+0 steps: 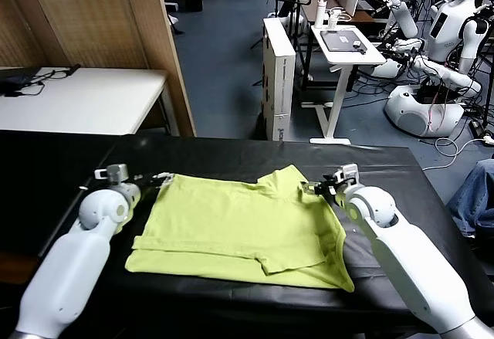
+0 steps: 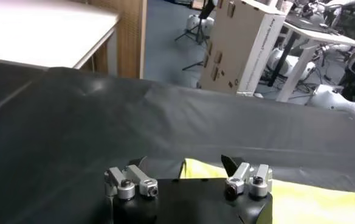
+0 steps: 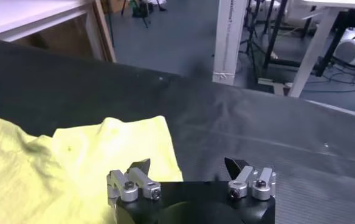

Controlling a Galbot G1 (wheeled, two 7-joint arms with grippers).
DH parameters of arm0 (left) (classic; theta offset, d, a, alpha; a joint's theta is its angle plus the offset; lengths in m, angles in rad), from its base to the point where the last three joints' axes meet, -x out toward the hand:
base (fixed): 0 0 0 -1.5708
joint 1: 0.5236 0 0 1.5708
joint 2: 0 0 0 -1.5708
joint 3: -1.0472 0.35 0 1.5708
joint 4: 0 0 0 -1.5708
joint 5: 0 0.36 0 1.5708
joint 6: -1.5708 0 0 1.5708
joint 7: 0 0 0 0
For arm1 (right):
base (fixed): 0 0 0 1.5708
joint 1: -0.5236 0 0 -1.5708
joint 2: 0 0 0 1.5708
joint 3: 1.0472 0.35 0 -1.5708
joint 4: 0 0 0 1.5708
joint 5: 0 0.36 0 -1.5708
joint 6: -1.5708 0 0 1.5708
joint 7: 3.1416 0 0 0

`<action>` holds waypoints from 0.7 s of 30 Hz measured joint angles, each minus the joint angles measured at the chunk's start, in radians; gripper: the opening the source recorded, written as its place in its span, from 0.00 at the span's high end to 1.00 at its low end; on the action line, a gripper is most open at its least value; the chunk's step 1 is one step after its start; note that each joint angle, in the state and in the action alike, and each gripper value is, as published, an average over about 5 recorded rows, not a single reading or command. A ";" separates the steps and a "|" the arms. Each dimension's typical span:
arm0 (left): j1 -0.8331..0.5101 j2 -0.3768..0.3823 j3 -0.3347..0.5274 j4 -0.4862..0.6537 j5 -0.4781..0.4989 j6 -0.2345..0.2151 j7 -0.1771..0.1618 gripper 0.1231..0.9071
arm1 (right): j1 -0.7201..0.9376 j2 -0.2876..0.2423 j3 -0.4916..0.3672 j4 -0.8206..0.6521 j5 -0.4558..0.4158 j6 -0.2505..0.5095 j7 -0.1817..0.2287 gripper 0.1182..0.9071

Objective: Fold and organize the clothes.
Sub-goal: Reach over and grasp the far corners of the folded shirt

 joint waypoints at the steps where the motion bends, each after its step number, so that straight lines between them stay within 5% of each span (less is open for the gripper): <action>1: -0.002 -0.002 0.003 0.003 0.001 0.000 0.000 0.00 | 0.001 0.000 -0.002 -0.002 -0.001 0.001 -0.001 0.03; 6: -0.008 -0.013 0.017 0.016 0.008 -0.003 0.000 0.00 | 0.005 0.004 -0.010 -0.008 -0.010 0.003 -0.010 0.27; 14: -0.013 -0.026 0.022 0.041 0.017 -0.018 -0.003 0.06 | 0.006 0.005 -0.017 -0.012 -0.027 0.010 -0.023 0.85; 17: -0.020 -0.028 0.020 0.052 0.017 -0.022 -0.003 0.09 | 0.006 0.004 -0.019 -0.013 -0.028 0.010 -0.024 0.97; 21: -0.025 -0.030 0.019 0.063 0.016 -0.020 -0.003 0.10 | 0.008 0.005 -0.022 -0.019 -0.031 0.010 -0.026 0.97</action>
